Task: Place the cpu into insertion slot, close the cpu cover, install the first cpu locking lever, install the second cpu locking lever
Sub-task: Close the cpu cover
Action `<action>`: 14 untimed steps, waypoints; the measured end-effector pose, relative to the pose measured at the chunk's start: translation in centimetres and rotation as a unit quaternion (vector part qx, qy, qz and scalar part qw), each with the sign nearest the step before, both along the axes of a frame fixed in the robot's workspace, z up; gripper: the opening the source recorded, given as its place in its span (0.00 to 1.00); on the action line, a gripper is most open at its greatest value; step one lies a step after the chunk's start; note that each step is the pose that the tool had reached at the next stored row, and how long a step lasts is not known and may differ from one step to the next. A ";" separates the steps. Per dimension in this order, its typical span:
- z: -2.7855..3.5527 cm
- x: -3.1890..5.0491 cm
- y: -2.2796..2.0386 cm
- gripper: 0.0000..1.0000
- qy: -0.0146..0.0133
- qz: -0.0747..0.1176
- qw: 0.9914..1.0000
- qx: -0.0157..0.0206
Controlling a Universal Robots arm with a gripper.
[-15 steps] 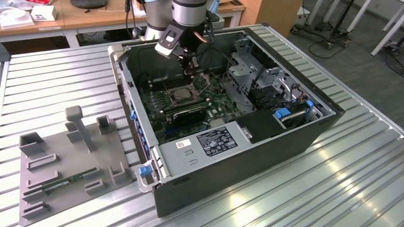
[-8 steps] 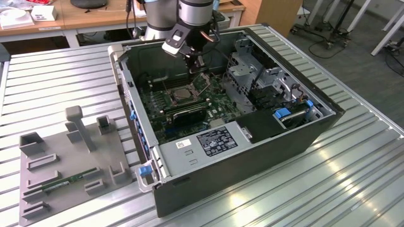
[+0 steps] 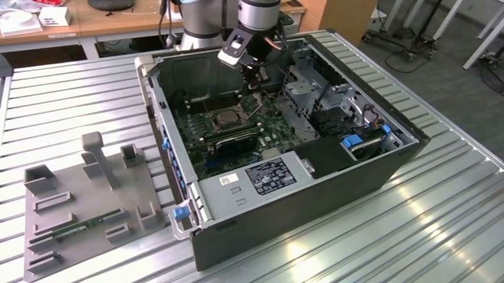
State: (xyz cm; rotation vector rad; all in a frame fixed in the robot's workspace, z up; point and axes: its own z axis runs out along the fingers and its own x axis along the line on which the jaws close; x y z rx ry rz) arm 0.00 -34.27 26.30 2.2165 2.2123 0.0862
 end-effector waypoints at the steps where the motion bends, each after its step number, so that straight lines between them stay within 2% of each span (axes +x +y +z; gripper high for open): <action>1: 0.00 0.30 0.00 0.11 0.000 0.000 1.000 0.000; 3: 0.00 1.23 0.00 0.11 0.000 0.000 1.000 0.000; 8: -0.01 2.71 0.00 0.11 0.000 0.000 1.000 0.000; 14: -0.03 3.95 0.00 0.11 0.000 0.000 1.000 0.000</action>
